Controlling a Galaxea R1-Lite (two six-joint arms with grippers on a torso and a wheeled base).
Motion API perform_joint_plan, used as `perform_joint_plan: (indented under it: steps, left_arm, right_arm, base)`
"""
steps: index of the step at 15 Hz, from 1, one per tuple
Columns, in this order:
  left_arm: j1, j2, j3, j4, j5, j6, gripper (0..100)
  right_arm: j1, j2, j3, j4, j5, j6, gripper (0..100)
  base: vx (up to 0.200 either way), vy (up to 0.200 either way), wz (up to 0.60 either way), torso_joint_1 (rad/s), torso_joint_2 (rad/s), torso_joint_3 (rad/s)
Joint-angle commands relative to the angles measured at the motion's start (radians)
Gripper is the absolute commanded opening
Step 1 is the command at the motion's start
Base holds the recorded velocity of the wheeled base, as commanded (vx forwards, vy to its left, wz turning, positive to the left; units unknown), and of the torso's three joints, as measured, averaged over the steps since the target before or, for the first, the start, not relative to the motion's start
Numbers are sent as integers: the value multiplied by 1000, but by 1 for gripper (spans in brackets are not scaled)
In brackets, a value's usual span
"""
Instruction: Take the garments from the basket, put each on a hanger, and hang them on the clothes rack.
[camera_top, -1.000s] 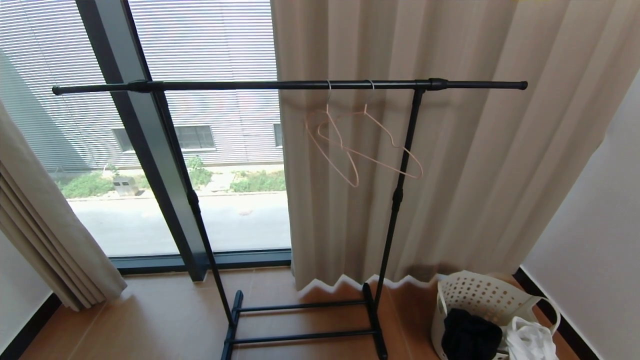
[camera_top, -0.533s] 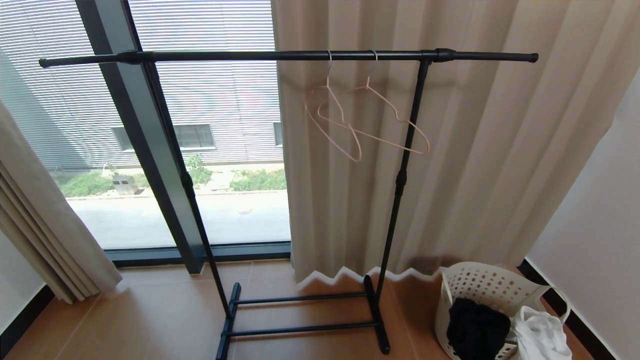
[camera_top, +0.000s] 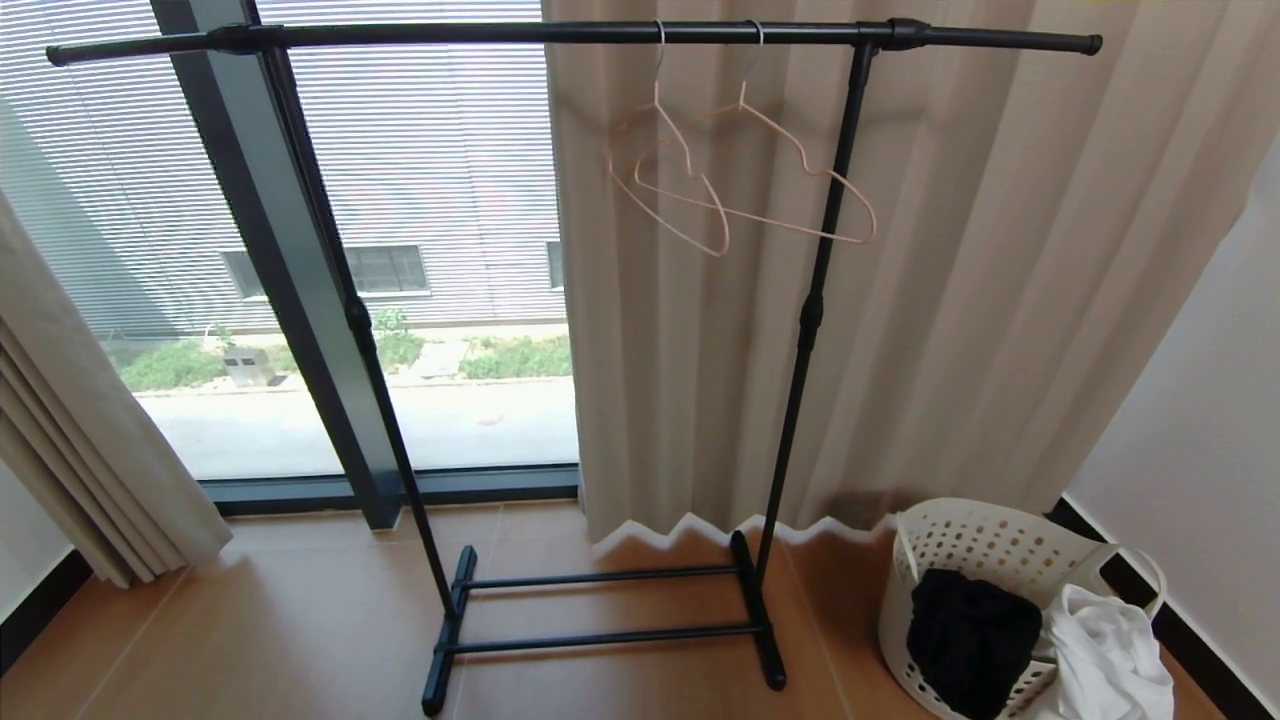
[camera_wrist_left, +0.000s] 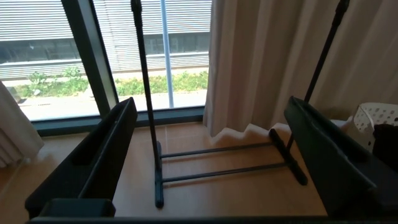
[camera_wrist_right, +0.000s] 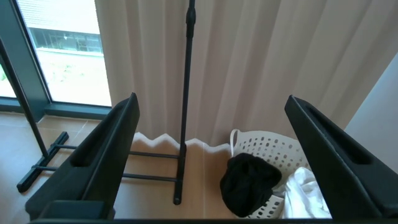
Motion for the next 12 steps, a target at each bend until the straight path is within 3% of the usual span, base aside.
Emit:
perform_joint_plan:
  steps: [1,8,12]
  left_arm:
    - [-1,2,0,-1,0,0,100]
    - [1,2,0,-1,0,0,100]
    - [-1,2,0,-1,0,0,100]
  right_arm:
    - [0,1,0,0,2,0,100]
    - [0,1,0,0,0,1,100]
    - [0,1,0,0,0,0,100]
  base:
    - [0,0,0,-119,481,349]
    - [0,0,0,-85,455,364]
    - [0,0,0,-22,138,113]
